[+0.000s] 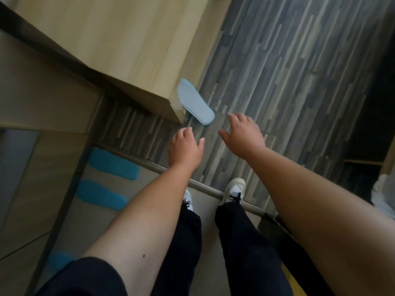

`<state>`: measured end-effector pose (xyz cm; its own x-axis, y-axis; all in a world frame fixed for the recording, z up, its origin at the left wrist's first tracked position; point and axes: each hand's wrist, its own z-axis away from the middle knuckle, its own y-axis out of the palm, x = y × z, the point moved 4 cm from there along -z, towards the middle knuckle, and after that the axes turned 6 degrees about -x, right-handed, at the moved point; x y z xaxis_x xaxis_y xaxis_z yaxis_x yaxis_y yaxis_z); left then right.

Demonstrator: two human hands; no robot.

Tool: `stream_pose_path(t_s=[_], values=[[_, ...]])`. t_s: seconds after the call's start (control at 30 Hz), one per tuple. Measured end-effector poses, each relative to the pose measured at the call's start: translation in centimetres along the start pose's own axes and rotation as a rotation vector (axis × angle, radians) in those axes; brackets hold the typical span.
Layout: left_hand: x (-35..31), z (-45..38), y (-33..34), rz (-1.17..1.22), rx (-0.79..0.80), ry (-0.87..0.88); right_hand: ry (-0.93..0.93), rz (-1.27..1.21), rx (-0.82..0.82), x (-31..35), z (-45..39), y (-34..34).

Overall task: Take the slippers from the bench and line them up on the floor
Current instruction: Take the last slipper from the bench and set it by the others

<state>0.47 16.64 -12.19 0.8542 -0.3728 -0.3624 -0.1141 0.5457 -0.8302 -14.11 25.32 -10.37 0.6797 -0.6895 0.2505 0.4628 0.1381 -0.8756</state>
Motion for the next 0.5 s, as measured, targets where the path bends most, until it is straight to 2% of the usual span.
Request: stream_pose_path(t_s=[0.23, 0.4, 0.5], values=[[2.4, -11.2, 11.6, 0.115, -0.063, -0.167, -0.187, 0.116, 0.013, -2.7, -14.1, 10.0], [4.5, -18.2, 18.2, 0.096, -0.162, -0.237, -0.198, 0.103, -0.012, -4.4, -21.1, 17.8], [5.8, -21.8, 21.7, 0.187, -0.217, -0.361, -0.188, 0.067, -0.012, -4.6, -25.0, 21.9]])
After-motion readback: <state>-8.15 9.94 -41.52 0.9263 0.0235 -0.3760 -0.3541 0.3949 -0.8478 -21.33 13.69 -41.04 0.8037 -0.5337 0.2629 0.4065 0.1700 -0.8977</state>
